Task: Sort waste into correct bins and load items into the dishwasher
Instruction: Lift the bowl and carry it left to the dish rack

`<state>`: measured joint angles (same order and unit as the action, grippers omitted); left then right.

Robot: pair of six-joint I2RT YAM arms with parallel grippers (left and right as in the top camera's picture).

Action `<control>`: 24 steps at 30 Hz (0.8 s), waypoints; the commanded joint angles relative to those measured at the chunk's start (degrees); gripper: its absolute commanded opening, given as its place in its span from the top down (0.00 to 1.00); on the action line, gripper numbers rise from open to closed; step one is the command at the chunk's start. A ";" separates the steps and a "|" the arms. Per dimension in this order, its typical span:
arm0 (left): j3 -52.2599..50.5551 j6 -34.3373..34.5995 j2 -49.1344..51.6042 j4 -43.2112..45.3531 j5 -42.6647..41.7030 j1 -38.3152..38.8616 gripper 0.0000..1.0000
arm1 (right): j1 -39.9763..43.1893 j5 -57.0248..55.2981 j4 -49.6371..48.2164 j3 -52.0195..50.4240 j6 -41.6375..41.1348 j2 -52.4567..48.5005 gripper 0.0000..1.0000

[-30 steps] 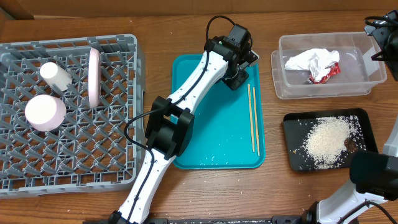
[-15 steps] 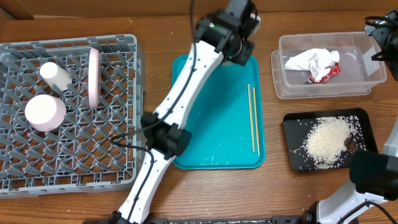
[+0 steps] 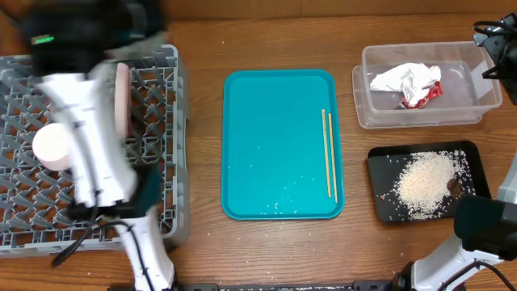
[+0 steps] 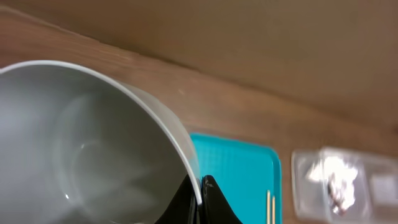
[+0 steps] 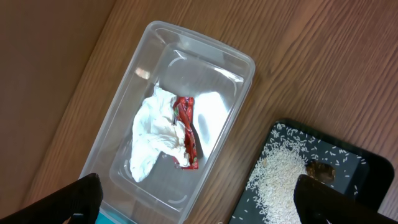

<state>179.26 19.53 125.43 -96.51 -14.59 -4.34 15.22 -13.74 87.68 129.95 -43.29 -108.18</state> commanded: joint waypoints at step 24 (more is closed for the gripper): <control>-61.53 -30.51 -15.72 -0.31 -59.87 -50.95 0.96 | -0.04 -0.55 -0.20 0.83 -0.17 0.87 0.00</control>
<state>127.15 -0.56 110.48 -96.47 -60.27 -52.49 15.22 -13.74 87.70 129.95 -43.29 -108.18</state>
